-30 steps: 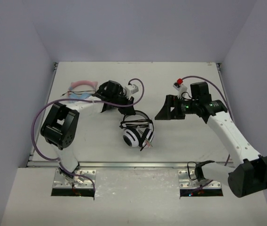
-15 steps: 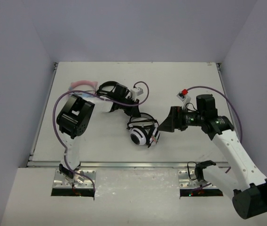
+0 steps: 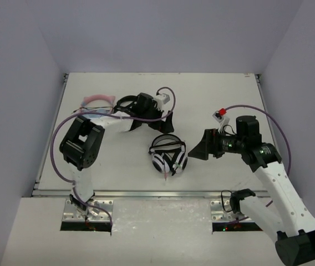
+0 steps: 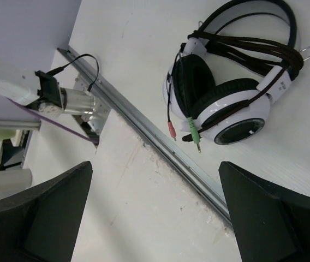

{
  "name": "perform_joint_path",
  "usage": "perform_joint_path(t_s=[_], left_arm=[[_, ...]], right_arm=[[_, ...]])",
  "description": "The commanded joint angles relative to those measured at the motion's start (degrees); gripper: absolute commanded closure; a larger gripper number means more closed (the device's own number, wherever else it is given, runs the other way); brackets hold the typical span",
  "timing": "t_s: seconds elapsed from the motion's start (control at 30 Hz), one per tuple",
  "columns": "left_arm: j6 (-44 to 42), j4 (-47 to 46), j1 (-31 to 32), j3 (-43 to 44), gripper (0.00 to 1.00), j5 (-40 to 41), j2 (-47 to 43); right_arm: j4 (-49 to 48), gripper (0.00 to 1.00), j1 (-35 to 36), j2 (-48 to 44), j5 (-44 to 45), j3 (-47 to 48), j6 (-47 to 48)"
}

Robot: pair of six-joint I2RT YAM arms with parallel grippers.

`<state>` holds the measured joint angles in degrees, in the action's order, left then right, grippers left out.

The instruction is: Wrap the headphones

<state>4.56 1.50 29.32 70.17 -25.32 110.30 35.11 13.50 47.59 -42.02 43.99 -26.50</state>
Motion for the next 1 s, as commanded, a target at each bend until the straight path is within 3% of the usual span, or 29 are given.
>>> perform_joint_path(t_s=[0.0, 0.07, 0.1, 0.13, 0.17, 0.27, 0.37, 0.5, 0.63, 0.97], left_arm=[[5.88, 2.62, 0.04, 4.35, 0.0, 17.33, -10.16], [9.23, 8.59, 0.12, 5.85, 0.0, 28.25, -13.34], [12.11, 10.7, 0.3, 6.2, 0.0, 39.45, -17.53], [14.14, 15.16, 0.21, 6.29, 0.0, 44.69, -20.01], [16.34, 17.64, -0.05, 6.12, 0.0, 54.84, -22.47], [23.11, 29.66, -0.58, 2.8, 0.0, 67.81, -37.03], [25.24, 35.93, -0.93, -1.76, 0.0, 74.25, -50.03], [21.99, 38.23, -0.93, -9.95, 0.0, 74.89, -67.64], [19.27, 40.16, -0.93, -15.05, 0.0, 73.83, -80.57], [16.8, 38.67, -0.93, -18.4, 0.0, 74.63, -82.97]], right_arm=[[1.8, 0.01, -0.23, -1.44, 8.05, 3.91, 1.89], [4.68, 0.01, -0.23, -2.41, 14.04, 5.66, 3.2], [6.35, 0.01, -0.23, -2.77, 22.77, 6.72, 3.38], [10.03, 0.01, -0.23, -3.29, 27.12, 9.34, 3.47], [11.89, 0.01, -0.31, -3.64, 31.34, 10.75, 3.82], [18.22, 0.01, -0.23, -5.66, 45.14, 15.77, 5.58], [22.36, 0.01, -0.23, -9.09, 49.92, 18.24, 7.69], [25.44, 0.01, -0.23, -14.54, 53.7, 18.15, 10.33], [25.35, 0.01, -0.14, -21.38, 51.16, 16.57, 12.52], [26.15, 0.01, -0.14, -23.86, 51.6, 16.04, 12.26]])
